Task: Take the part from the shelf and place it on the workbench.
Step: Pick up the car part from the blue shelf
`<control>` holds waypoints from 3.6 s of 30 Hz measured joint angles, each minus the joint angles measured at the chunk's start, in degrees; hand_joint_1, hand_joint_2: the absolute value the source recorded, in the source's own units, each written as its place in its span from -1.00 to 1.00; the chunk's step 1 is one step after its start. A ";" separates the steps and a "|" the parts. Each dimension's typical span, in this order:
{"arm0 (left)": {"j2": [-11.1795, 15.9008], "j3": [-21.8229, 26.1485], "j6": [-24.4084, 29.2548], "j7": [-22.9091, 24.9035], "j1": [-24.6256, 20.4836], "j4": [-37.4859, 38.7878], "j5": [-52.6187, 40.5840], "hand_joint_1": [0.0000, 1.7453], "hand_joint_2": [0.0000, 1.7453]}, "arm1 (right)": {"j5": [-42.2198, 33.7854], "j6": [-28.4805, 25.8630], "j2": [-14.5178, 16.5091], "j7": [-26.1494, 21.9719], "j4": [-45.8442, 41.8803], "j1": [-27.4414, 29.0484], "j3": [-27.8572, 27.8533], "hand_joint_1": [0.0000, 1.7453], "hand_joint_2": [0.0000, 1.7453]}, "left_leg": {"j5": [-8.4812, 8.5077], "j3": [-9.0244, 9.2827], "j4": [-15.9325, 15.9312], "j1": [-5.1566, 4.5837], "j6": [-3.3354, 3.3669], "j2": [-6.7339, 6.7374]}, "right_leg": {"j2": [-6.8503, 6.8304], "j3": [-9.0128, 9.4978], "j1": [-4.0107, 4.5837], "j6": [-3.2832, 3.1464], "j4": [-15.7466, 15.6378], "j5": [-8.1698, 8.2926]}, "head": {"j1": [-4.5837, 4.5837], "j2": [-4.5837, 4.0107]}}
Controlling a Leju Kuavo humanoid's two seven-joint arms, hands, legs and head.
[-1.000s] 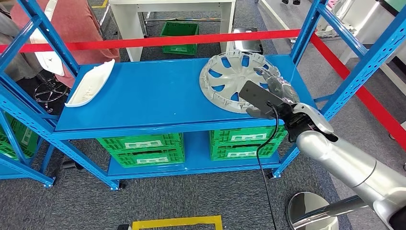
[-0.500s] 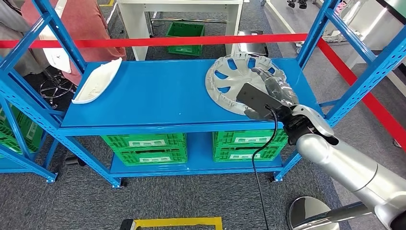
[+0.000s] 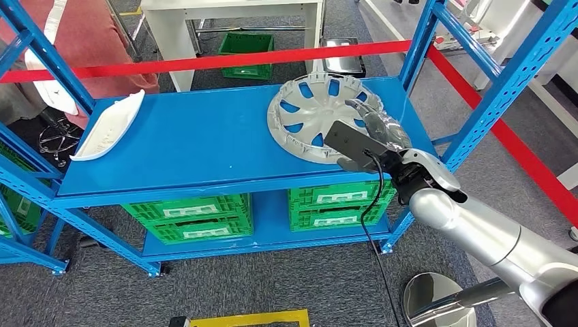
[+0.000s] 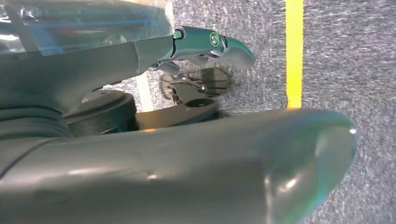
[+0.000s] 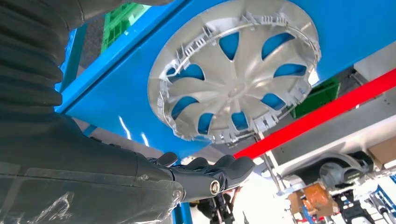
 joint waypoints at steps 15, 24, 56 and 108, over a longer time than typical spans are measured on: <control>-0.17 -0.25 -0.07 0.37 -0.01 -0.01 0.17 -1.00 -1.00 | 0.40 0.05 -0.14 0.31 0.02 0.89 -0.24 -1.00 1.00 | 0.57 2.91 -5.73 0.12 1.20 0.07 | -0.30 -3.48 -0.67 3.11 4.76 0.03 | 1.97 0.00; -0.07 -0.42 -0.07 0.33 -0.07 -0.01 0.23 -1.00 -1.00 | 0.42 0.02 -0.13 0.33 0.00 0.94 -0.57 -1.00 1.00 | -4.62 -0.64 2.69 0.14 -1.33 0.16 | -0.26 -1.03 -0.84 0.22 -0.06 0.87 | 0.94 0.00; 0.12 -0.49 -0.40 0.32 0.02 -0.01 0.33 -1.00 -1.00 | 0.42 0.06 -0.48 0.31 0.00 1.92 -1.36 -1.00 1.00 | -6.45 -2.93 7.46 0.25 -1.45 0.17 | -0.38 -0.67 -0.78 0.25 -0.73 1.21 | 0.78 0.00; 0.81 -1.67 -0.23 0.38 -0.11 -0.01 0.90 -1.00 -1.00 | 0.37 -0.27 -0.49 -0.86 0.09 3.66 -2.84 -1.00 0.00 | 0.27 2.53 -4.97 -1.24 1.78 0.01 | -0.43 -2.23 0.11 1.31 2.64 0.55 | 2.27 0.00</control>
